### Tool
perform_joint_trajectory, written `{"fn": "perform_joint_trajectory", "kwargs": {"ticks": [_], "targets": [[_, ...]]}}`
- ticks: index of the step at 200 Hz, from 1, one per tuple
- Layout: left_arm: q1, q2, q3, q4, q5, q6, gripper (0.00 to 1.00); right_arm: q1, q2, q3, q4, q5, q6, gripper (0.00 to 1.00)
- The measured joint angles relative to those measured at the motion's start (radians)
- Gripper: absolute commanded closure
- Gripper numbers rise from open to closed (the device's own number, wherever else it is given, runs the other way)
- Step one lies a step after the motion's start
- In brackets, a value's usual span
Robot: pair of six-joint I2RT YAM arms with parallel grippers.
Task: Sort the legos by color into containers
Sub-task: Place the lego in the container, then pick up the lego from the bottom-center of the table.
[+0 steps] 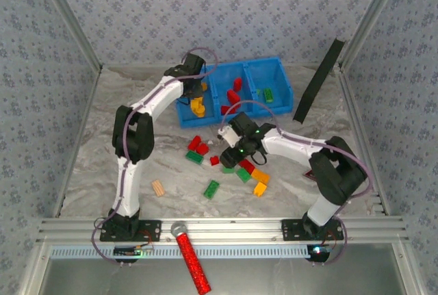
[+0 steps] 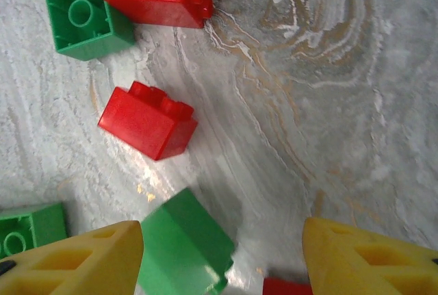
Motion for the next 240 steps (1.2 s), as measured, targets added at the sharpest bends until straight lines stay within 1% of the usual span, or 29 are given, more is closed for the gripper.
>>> {"fn": "perform_joint_trajectory", "kwargs": {"ticks": [22,51,100,159,170,199,240], "targets": [[0.0,0.03,0.029,0.001,0.017,0.0,0.65,0.019,0.04,0.011,-0.006,0.011,-0.021,0.35],[-0.001,0.052,0.043,0.0,0.04,0.0,0.65,0.036,0.05,0.026,-0.005,0.019,-0.057,0.35],[-0.001,0.064,0.047,0.001,0.065,0.001,0.58,0.041,0.053,0.04,-0.036,0.015,-0.108,0.32],[-0.001,0.069,0.047,0.005,0.084,0.002,0.54,0.064,0.055,0.046,-0.087,-0.01,-0.148,0.31],[-0.001,0.069,0.047,0.005,0.084,0.002,0.53,0.066,0.052,0.046,-0.095,-0.011,-0.151,0.29],[-0.001,0.069,0.047,0.005,0.091,0.001,0.51,0.074,0.011,0.017,-0.099,-0.005,-0.163,0.2],[-0.001,0.069,0.045,0.029,0.1,0.001,0.5,0.088,-0.107,-0.023,-0.094,-0.003,-0.2,0.19]]}}
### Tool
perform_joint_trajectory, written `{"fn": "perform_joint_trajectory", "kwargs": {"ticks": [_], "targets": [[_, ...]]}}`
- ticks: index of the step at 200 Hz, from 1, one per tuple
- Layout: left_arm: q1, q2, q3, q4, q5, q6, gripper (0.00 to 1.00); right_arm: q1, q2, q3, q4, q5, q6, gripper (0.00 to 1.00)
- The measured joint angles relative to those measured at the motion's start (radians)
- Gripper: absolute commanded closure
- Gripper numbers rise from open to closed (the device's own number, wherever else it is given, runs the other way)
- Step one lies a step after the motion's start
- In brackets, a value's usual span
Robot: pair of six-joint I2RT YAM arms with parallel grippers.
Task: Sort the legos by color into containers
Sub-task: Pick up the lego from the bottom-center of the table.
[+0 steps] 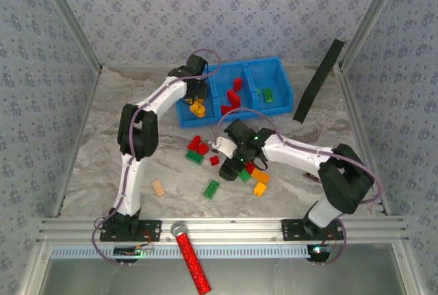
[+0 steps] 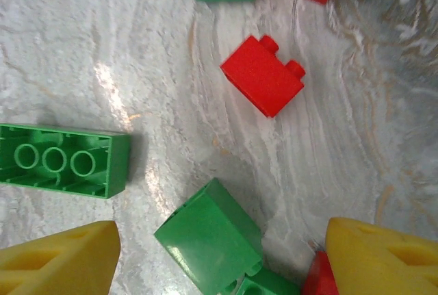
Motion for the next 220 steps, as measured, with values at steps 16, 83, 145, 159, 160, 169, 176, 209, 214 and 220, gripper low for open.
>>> {"fn": "perform_joint_trajectory", "kwargs": {"ticks": [16,83,145,159,160,169,176,209,214,220], "targets": [[0.0,-0.004,-0.01,0.01,0.0,0.001,0.49,0.0,-0.025,-0.002,0.001,-0.005,-0.016,0.19],[0.001,-0.094,-0.074,0.017,0.007,0.049,0.47,0.038,-0.106,-0.123,-0.047,-0.012,-0.353,0.09],[0.013,-0.268,-0.2,0.036,0.031,0.08,0.43,0.035,-0.089,-0.142,0.019,0.06,-0.54,0.09],[0.016,-0.315,-0.243,0.05,0.035,0.08,0.43,0.034,-0.067,-0.141,0.032,0.071,-0.564,0.1],[0.016,-0.32,-0.247,0.05,0.037,0.08,0.43,0.034,-0.066,-0.141,0.033,0.072,-0.566,0.1],[0.019,-0.348,-0.272,0.058,0.045,0.08,0.43,0.032,-0.05,-0.138,0.032,0.076,-0.579,0.1],[0.02,-0.367,-0.289,0.066,0.051,0.08,0.43,0.032,-0.036,-0.133,0.029,0.078,-0.588,0.1],[0.032,-0.439,-0.357,0.093,0.078,0.079,0.41,0.032,0.019,-0.106,0.033,0.078,-0.626,0.16],[0.034,-0.449,-0.367,0.096,0.08,0.079,0.4,0.032,0.024,-0.105,0.032,0.078,-0.629,0.17],[0.038,-0.459,-0.377,0.099,0.082,0.079,0.4,0.032,0.029,-0.101,0.032,0.077,-0.63,0.18]]}}
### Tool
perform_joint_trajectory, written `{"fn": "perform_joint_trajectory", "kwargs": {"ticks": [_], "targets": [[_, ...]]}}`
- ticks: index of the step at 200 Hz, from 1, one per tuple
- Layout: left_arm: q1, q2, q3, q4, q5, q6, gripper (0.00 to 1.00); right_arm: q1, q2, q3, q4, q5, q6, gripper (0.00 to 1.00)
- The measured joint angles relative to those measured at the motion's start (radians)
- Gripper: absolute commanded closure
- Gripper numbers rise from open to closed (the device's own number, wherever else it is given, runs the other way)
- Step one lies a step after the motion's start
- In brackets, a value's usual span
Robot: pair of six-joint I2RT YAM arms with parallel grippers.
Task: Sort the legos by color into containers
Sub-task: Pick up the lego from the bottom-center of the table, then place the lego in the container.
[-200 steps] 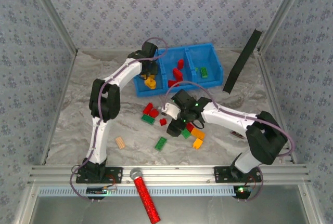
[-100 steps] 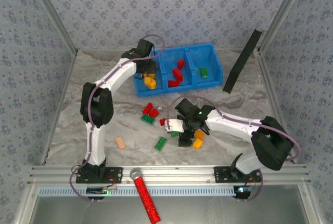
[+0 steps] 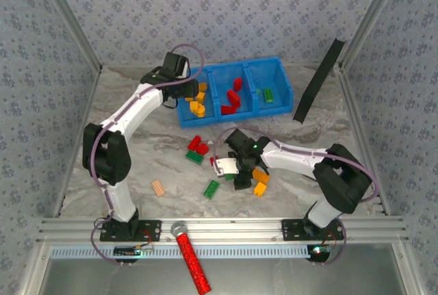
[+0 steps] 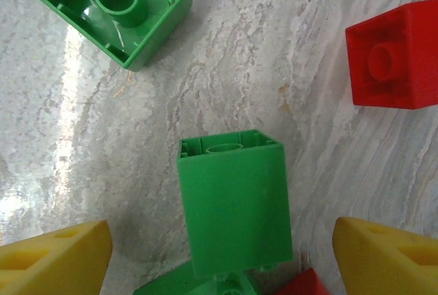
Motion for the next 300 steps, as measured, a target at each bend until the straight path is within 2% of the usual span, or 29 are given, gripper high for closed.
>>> {"fn": "perform_joint_trajectory", "kwargs": {"ticks": [48,64,77,108,139,186,241,262,300], "targets": [[0.031,-0.068,-0.058,0.009,0.026,-0.001,0.39,0.0,0.061,0.034,0.001,-0.012,-0.006,0.32],[0.034,-0.076,-0.065,0.016,0.029,-0.001,0.39,0.001,0.071,0.04,-0.001,-0.017,-0.001,0.43],[0.034,-0.077,-0.07,0.024,0.034,-0.001,0.39,0.002,0.084,0.05,-0.005,-0.021,0.002,0.55],[0.034,-0.095,-0.099,0.026,0.038,-0.001,0.4,0.003,0.102,0.069,-0.01,-0.029,0.017,0.71],[0.036,-0.141,-0.125,0.023,0.04,-0.001,0.41,-0.034,0.1,0.102,-0.01,-0.077,0.094,0.73],[0.039,-0.245,-0.189,0.023,0.04,-0.012,0.41,-0.217,-0.008,0.179,0.021,-0.132,0.242,0.7],[0.039,-0.327,-0.323,-0.009,0.04,-0.027,0.41,-0.479,-0.031,0.358,0.063,-0.024,0.422,0.69],[0.039,-0.358,-0.359,-0.039,0.041,-0.026,0.41,-0.556,0.023,0.448,0.066,0.03,0.47,0.68],[0.026,-0.431,-0.391,-0.111,0.048,-0.019,0.41,-0.647,0.236,0.656,0.045,0.097,0.514,0.67]]}}
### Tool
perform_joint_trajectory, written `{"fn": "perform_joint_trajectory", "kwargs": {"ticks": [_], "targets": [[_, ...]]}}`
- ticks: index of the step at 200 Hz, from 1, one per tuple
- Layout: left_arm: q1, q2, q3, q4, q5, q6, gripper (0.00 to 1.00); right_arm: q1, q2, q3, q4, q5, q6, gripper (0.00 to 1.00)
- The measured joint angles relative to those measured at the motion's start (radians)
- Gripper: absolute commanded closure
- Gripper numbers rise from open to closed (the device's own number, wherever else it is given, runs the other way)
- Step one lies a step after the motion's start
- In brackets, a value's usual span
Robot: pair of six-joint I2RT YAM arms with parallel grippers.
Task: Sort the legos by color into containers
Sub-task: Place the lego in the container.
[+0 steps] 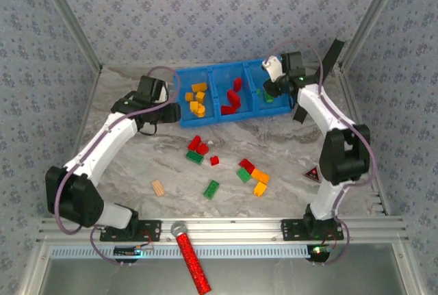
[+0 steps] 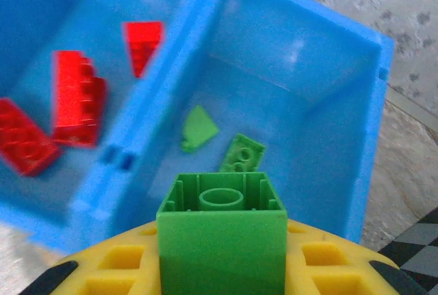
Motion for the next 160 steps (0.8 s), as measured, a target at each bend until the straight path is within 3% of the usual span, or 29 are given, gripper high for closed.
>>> {"fn": "perform_joint_trajectory", "kwargs": {"ticks": [31,95,160], "targets": [[-0.072,-0.071,-0.036,-0.028,0.008,-0.004,0.4,-0.018,0.19,0.192,-0.069,0.041,0.014,0.66],[-0.306,-0.105,-0.206,-0.033,0.01,-0.1,0.4,-0.018,0.515,0.655,-0.261,0.06,-0.006,0.67],[-0.592,0.008,-0.192,-0.013,0.003,-0.179,0.4,-0.017,0.612,0.71,-0.329,0.078,-0.043,0.67]]}}
